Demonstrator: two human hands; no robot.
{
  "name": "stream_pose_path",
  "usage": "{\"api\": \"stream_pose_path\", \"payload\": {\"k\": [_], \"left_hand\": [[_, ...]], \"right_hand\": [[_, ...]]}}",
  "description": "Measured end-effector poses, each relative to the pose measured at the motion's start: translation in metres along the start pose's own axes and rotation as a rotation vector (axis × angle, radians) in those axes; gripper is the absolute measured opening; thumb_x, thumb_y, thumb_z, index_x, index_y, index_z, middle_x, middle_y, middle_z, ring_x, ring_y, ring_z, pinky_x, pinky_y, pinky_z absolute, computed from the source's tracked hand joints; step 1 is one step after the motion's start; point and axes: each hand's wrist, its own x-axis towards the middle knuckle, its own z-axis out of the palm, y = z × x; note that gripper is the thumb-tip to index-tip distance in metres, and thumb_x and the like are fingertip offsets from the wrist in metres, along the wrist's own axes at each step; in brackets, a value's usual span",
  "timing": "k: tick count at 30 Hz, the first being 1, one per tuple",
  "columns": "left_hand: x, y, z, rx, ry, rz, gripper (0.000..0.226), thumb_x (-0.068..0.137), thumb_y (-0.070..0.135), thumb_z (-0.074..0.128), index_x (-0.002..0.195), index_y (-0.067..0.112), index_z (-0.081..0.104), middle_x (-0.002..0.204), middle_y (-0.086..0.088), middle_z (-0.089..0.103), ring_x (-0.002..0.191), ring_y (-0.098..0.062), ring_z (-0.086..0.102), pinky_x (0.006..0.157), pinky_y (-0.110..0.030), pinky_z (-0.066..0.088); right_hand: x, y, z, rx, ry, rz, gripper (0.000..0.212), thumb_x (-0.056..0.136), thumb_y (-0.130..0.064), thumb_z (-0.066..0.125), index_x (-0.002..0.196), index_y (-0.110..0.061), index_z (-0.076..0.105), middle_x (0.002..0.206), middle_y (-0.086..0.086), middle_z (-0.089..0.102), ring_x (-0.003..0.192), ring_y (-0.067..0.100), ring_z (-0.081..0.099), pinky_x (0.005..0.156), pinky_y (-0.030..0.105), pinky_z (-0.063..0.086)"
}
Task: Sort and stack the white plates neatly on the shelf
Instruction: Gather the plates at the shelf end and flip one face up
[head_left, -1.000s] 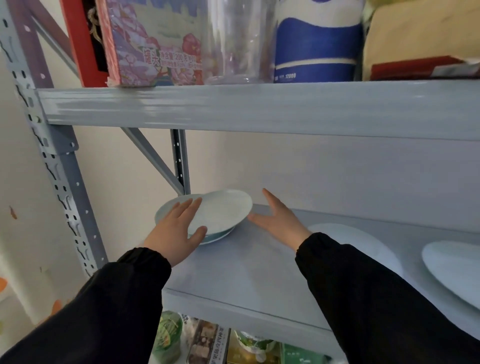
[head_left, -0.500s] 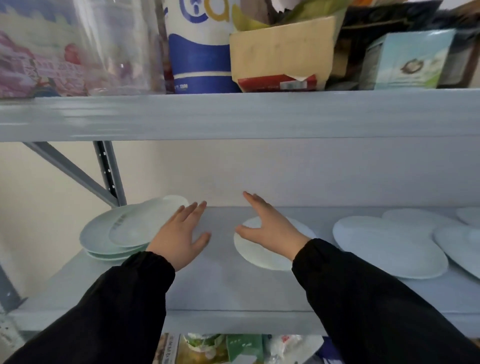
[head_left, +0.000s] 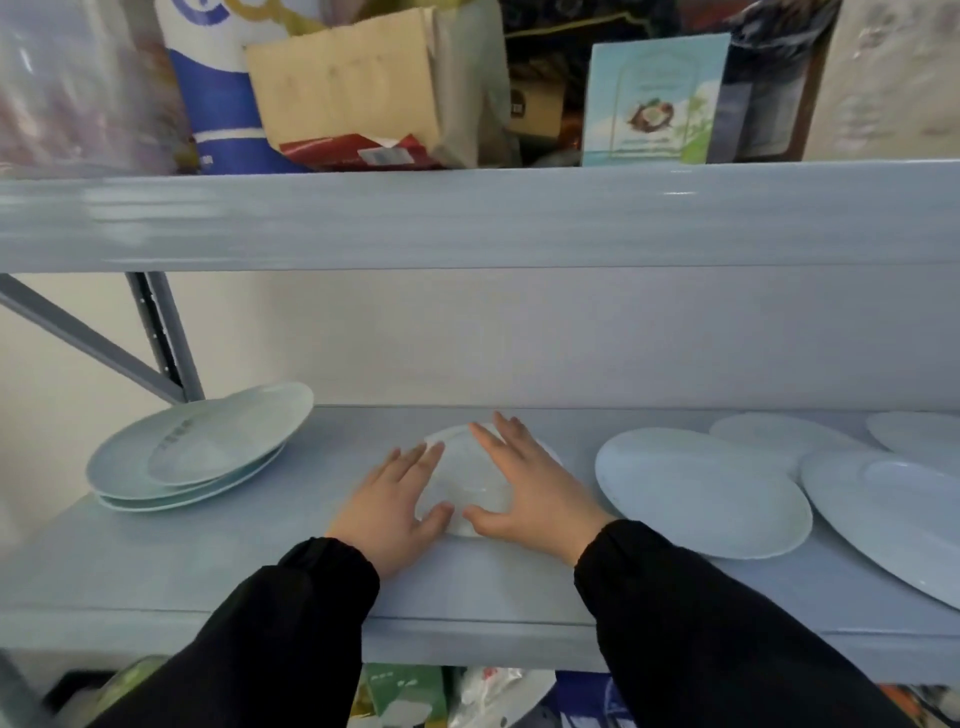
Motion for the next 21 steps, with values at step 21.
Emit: {"api": "stream_pose_path", "payload": {"k": [21], "left_hand": [[-0.071,0.041,0.005,0.214,-0.029,-0.009,0.096,0.076,0.081,0.031,0.153,0.026,0.019,0.160,0.010,0.015,0.148,-0.009,0.002,0.119,-0.027,0.011]], "right_hand": [[-0.017,0.003,0.003,-0.092,-0.122,-0.308,0.093,0.077,-0.073,0.046,0.156,-0.048,0.003,0.168,-0.006,-0.005,0.153,0.011,-0.010,0.122,0.030,0.004]]}}
